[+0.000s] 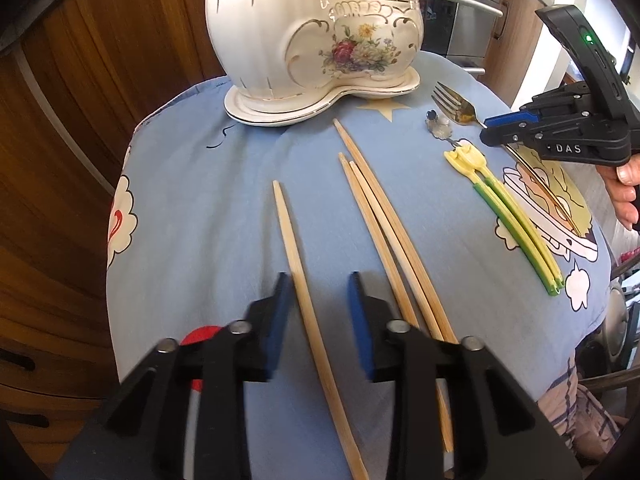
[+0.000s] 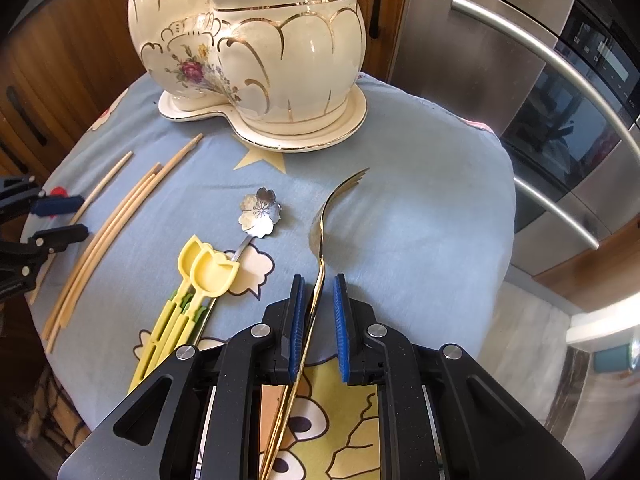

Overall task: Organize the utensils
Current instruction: 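Grasp another wooden chopstick with the left tool while the right tool grasps a gold fork, then lift the chopstick with the left tool while the right tool carries the gold fork to the holder, then release the chopstick into the larger compartment while the right tool drops the gold fork into the smaller one, then move the left tool toward the chopsticks while the right tool approaches the yellow utensils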

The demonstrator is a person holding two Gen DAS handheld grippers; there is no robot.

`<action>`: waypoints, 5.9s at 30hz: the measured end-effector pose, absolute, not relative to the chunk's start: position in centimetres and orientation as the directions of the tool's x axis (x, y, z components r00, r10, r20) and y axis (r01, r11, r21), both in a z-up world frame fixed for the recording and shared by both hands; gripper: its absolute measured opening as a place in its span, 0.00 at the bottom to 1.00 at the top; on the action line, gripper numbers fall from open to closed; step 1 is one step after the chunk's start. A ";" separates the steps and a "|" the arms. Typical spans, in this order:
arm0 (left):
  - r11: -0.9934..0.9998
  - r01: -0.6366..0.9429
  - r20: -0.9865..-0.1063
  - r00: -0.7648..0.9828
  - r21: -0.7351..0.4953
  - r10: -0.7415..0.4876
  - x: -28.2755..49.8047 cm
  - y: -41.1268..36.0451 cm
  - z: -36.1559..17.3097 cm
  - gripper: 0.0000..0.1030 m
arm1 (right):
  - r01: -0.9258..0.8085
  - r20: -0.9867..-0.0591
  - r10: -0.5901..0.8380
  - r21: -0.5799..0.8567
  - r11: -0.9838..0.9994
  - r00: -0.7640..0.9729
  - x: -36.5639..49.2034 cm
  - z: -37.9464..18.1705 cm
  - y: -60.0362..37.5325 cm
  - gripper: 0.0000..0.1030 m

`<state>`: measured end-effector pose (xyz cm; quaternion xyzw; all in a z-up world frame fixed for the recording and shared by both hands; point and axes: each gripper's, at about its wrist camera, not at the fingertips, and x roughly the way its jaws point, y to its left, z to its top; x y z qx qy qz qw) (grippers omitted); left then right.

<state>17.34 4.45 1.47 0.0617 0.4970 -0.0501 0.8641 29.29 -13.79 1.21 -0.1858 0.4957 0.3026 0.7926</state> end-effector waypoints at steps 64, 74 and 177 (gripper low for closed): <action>0.977 0.113 -0.264 0.951 -0.183 -0.159 23.4 9.2 22.3 0.05 | -0.661 -0.428 0.641 0.124 0.740 0.637 25.8 19.5 -16.6 0.06; 0.965 0.111 -0.159 0.976 -0.236 -0.151 28.7 8.7 21.7 0.05 | -0.674 -0.399 0.658 0.122 0.728 0.639 28.4 21.5 -14.6 0.06; 0.992 0.030 -0.612 0.785 -0.119 -0.097 16.3 6.3 3.9 0.60 | -0.592 -0.658 0.557 0.205 0.780 0.507 22.6 3.1 -16.6 0.45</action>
